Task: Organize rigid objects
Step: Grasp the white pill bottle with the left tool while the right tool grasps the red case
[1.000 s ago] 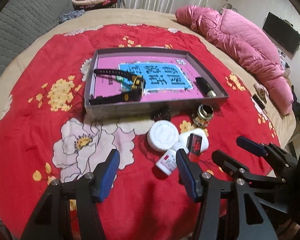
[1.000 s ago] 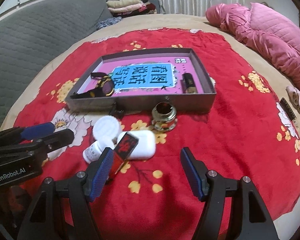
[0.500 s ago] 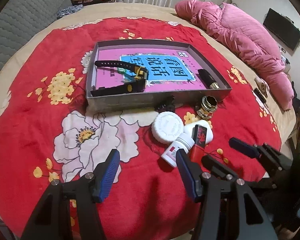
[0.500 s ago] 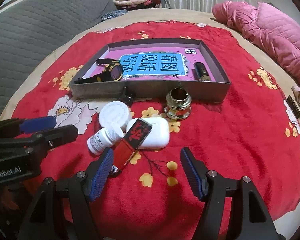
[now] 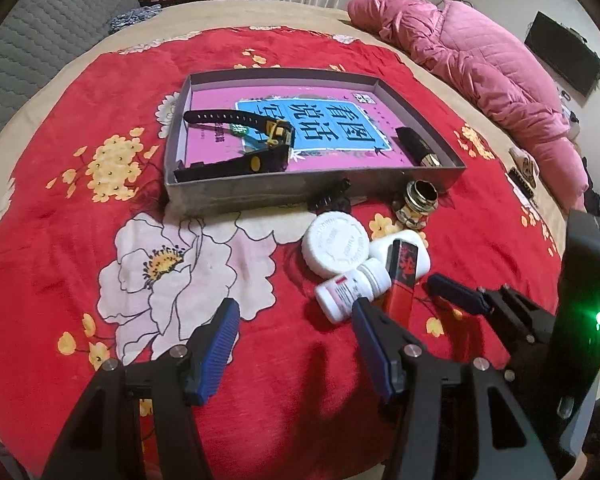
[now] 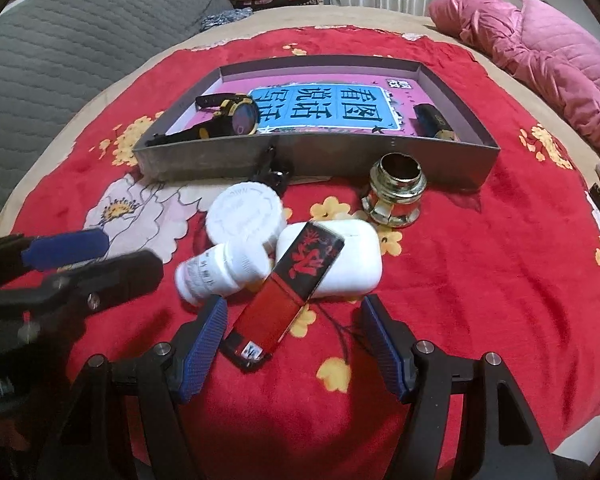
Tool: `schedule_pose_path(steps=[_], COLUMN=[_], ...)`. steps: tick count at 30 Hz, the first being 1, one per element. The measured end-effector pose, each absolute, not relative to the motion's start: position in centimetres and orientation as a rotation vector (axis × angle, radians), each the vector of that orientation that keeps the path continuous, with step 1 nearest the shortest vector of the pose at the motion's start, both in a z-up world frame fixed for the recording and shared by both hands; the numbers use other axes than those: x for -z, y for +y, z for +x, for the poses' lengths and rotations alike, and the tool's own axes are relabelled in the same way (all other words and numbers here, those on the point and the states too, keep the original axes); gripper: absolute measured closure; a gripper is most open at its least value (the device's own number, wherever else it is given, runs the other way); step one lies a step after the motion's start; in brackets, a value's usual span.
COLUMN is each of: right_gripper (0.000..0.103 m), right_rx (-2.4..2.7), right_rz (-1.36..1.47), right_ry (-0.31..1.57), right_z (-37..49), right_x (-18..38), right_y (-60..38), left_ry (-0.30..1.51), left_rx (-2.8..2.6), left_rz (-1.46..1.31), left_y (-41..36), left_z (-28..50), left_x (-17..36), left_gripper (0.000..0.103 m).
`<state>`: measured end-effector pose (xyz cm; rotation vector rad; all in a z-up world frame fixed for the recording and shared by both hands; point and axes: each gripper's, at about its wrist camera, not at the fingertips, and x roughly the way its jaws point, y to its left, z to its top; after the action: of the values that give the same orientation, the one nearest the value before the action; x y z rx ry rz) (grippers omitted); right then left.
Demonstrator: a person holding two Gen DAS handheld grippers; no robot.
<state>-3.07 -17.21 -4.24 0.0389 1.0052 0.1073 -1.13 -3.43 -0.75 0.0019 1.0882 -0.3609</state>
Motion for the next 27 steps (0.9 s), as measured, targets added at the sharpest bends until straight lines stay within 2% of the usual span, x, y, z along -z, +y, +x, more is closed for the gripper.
schedule_pose_path(steps=[27], right_gripper=[0.033], right_rx=[-0.087], right_rz=[0.012], right_ry=[1.010], right_z=[-3.5], right_x=[4.7], right_y=[-21.3], left_ry=[1.142], left_rx=[0.511], left_rz=[0.019], left_y=[-7.8], left_z=[0.6], left_x=[4.2], left_gripper=[0.045])
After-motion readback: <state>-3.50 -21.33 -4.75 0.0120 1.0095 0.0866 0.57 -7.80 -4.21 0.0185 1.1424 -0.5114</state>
